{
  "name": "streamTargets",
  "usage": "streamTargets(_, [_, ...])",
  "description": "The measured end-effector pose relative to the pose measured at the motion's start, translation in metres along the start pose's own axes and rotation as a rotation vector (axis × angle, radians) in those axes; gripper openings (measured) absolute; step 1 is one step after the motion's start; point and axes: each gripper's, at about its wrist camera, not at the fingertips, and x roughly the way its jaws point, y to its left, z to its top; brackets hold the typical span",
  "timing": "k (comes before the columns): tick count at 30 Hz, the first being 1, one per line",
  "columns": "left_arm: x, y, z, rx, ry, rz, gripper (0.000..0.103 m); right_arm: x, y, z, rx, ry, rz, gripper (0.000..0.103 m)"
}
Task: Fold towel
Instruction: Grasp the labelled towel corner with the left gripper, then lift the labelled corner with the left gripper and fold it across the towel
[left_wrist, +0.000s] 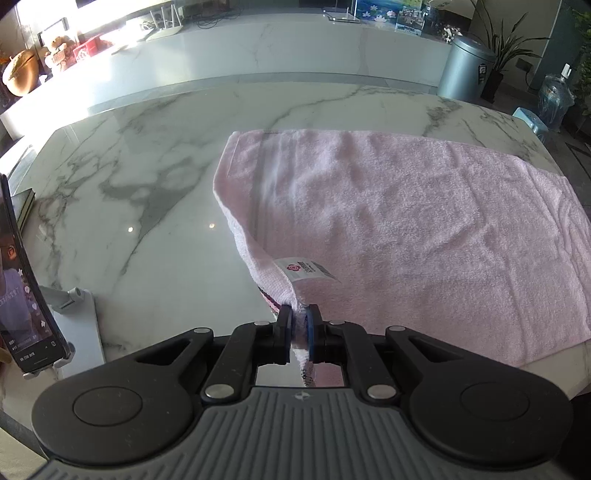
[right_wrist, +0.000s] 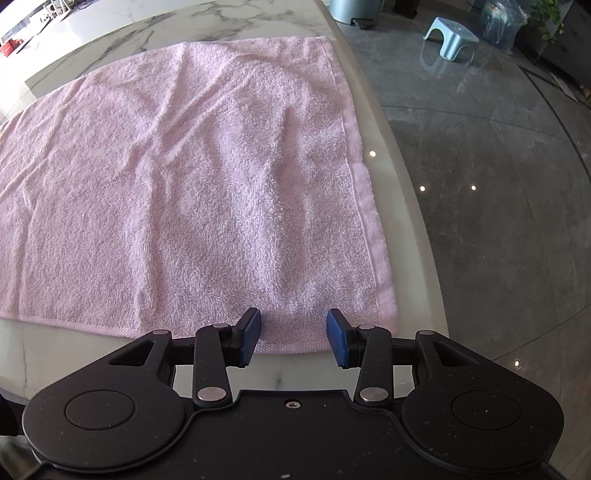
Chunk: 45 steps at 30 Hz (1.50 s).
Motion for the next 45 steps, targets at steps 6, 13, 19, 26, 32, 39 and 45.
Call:
streamTargets(6, [-0.011,-0.028,0.018,0.064,-0.034,-0.01,0.007,-0.012,-0.007,-0.005,-0.016,-0.013,-0.008,0.039])
streamTargets(13, [-0.023,-0.064,0.04,0.147,-0.071,-0.025,0.007,-0.018,-0.012,-0.008,-0.04,-0.019,0.015,0.039])
streamTargets(19, [-0.033,-0.113,0.058,0.248,-0.097,-0.057,0.007,-0.003,-0.011,-0.017,-0.073,-0.002,0.039,0.036])
streamTargets(26, [-0.035,-0.178,0.071,0.361,-0.099,-0.122,0.007,0.016,-0.018,-0.007,-0.094,-0.01,0.081,0.034])
streamTargets(32, [-0.037,-0.244,0.079,0.458,-0.104,-0.195,0.007,0.01,-0.016,-0.012,-0.138,-0.02,0.098,0.034])
streamTargets(39, [-0.053,-0.319,0.082,0.571,-0.13,-0.311,0.007,0.011,-0.027,-0.012,-0.139,-0.023,0.152,0.034])
streamTargets(45, [-0.052,-0.372,0.075,0.654,-0.109,-0.434,0.007,-0.002,-0.04,-0.022,-0.14,-0.034,0.213,0.034])
